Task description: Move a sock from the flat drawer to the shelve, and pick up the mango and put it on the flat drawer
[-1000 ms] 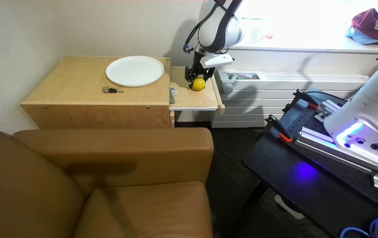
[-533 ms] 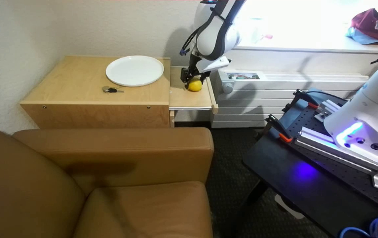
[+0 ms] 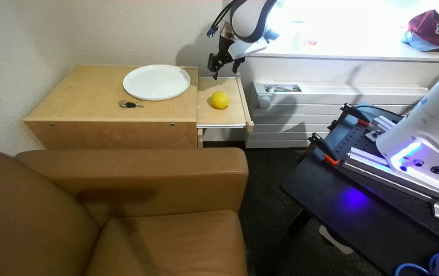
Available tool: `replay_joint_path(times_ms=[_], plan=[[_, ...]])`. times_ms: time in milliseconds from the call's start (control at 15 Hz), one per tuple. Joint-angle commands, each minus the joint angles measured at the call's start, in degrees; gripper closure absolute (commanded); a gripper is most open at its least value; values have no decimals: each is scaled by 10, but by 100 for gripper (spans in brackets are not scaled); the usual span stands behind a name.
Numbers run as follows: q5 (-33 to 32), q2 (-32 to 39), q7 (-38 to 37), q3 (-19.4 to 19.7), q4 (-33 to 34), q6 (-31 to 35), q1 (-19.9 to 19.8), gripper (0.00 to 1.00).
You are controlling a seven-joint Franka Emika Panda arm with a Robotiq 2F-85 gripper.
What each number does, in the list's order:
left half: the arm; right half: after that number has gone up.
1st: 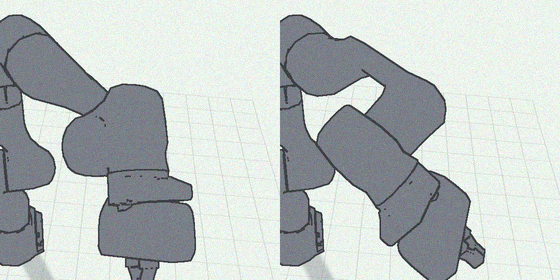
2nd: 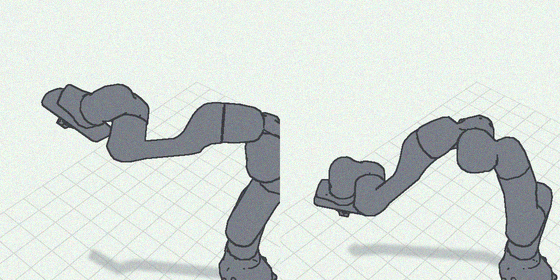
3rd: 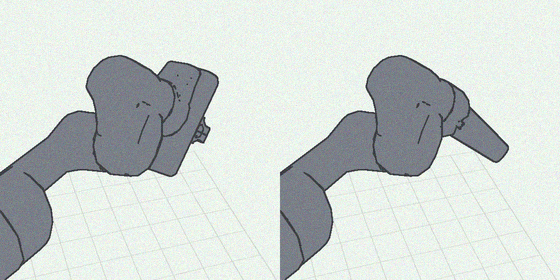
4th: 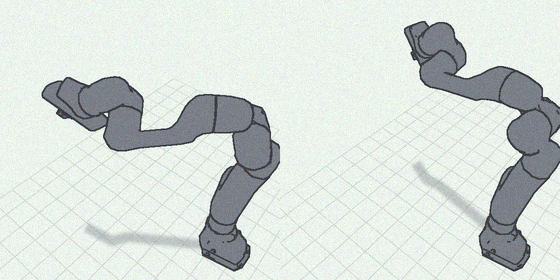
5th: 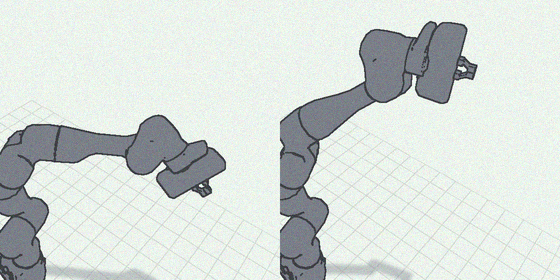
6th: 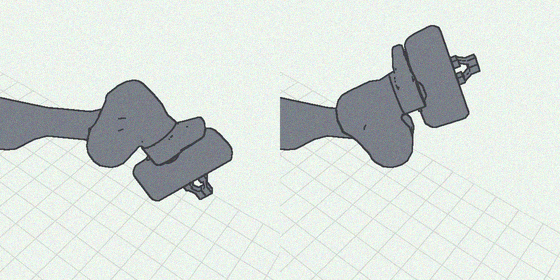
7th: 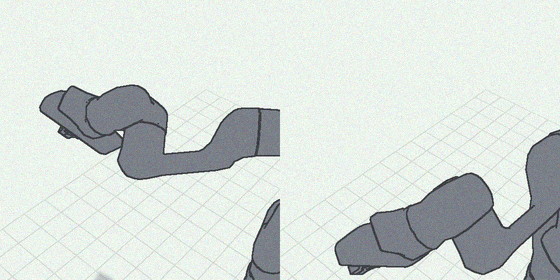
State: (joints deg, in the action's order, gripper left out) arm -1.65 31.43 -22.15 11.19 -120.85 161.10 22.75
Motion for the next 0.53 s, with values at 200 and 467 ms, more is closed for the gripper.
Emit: replay_joint_path(times_ms=[200, 467], plan=[[-109, -222, -42, 15, -100, -50, -6, 0], [-117, -238, -42, -34, -89, -46, -55, 0]])
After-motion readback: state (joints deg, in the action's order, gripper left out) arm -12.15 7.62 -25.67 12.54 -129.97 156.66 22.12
